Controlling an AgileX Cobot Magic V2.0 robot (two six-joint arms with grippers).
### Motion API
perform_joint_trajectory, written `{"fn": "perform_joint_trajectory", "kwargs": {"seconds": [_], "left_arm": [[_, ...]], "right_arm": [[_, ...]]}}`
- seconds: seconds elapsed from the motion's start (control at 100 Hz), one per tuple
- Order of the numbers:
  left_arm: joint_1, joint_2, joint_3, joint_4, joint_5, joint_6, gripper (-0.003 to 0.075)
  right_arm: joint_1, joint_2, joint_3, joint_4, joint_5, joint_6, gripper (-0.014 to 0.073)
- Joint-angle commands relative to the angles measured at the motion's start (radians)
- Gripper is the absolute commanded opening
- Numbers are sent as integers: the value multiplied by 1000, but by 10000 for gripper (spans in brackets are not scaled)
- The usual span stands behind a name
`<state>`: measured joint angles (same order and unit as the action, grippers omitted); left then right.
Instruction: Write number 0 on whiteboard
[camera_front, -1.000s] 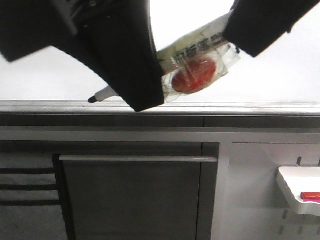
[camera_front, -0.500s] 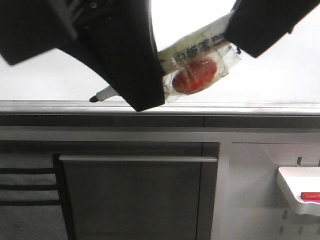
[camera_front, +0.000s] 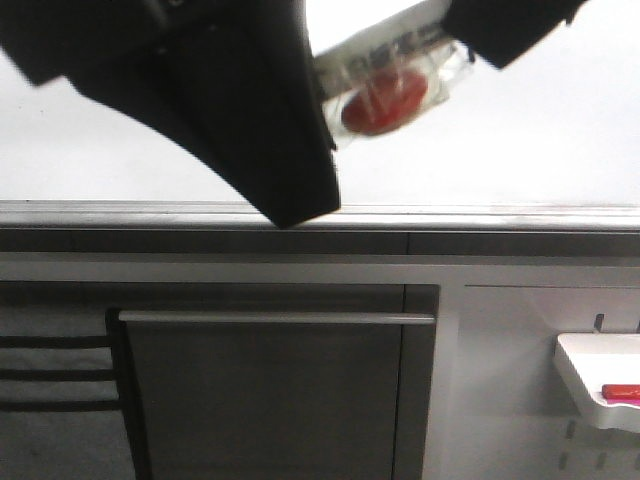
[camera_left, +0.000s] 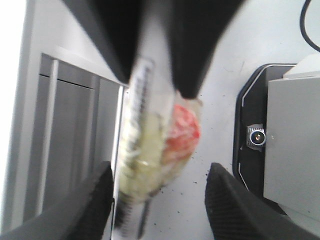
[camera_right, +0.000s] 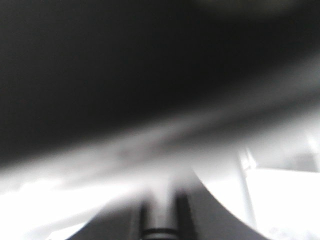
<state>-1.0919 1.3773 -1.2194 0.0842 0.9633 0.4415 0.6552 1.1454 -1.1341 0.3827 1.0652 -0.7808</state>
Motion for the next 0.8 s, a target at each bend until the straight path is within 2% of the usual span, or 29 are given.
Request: {"fn": "perform_joint_trajectory", "kwargs": {"seconds": [0.0,0.24,0.45,0.64,0.79], "left_arm": [[3,-55,-27,11,-40,-16,389],[94,-144,-27,14,-46,-70,389],[251,-268,-2,14,-105,-235,389],[393,-432,171,14,-264,-385,389],[467,-555,326,14,-329,-411,389]], "right_arm": [[-27,-58,-33,8,-53,6,-46],[-225,-156,-31,8,-22,7,-46],[-379,-230,37,43,-58,7,-46],[-451,-218,155,201,-201,17,-47],[-453,-141,162,292,-234,49,-46]]}}
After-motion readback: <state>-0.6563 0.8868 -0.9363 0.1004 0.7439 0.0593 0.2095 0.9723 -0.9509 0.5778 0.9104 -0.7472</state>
